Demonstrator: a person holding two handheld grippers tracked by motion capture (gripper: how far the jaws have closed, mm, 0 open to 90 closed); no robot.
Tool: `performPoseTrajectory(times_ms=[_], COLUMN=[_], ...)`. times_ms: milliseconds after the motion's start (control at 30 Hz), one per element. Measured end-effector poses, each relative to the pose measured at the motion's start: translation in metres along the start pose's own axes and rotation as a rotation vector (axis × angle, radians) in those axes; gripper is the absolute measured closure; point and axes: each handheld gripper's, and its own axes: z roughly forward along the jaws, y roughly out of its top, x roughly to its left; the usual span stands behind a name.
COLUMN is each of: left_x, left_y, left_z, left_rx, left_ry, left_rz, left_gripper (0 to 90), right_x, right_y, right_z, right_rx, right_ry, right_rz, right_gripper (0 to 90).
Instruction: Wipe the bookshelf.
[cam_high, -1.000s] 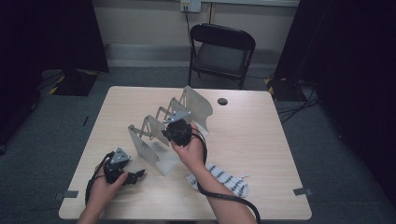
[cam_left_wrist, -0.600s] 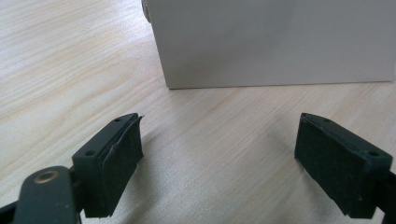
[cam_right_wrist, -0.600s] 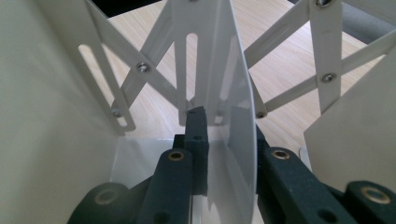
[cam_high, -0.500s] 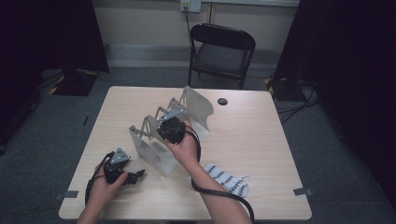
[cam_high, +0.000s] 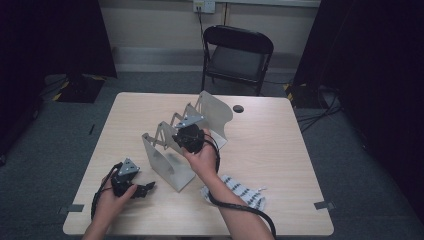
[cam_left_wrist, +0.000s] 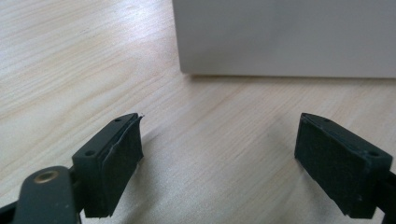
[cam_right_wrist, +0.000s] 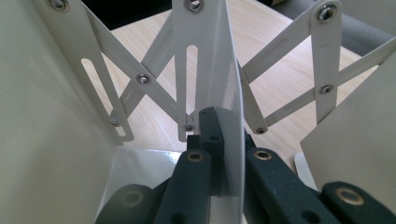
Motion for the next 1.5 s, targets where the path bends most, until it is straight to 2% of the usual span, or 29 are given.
performPoseTrajectory(times_ms=[333,633,1033,1267,1367,1500], left_x=[0.000,0.000,-0.001,-0.005,-0.008,-0.016], left_y=[0.000,0.000,0.000,0.005,0.009,0.014], left_z=[0.000,0.000,0.000,0.002,0.001,0.000], left_rx=[0.001,0.000,0.001,0.009,-0.009,-0.029], left_ry=[-0.001,0.000,0.005,0.014,0.005,-0.024], left_rz=[0.000,0.000,-0.001,0.025,0.033,0.020], left_gripper=[14.6,14.6,14.7,16.0,16.1,16.2], right_x=[-0.009,-0.014,-0.024,-0.030,-0.034,-0.038], right_y=[0.001,0.002,0.005,0.002,0.000,-0.001], right_z=[-0.016,-0.029,-0.051,-0.061,-0.065,-0.068], right_rx=[-0.046,-0.048,-0.073,-0.073,-0.078,-0.072], right_ry=[-0.022,-0.034,-0.049,-0.065,-0.072,-0.081], right_rz=[-0.003,-0.041,-0.043,-0.049,-0.044,-0.041], right_gripper=[89.7,89.7,89.6,89.6,89.6,89.6])
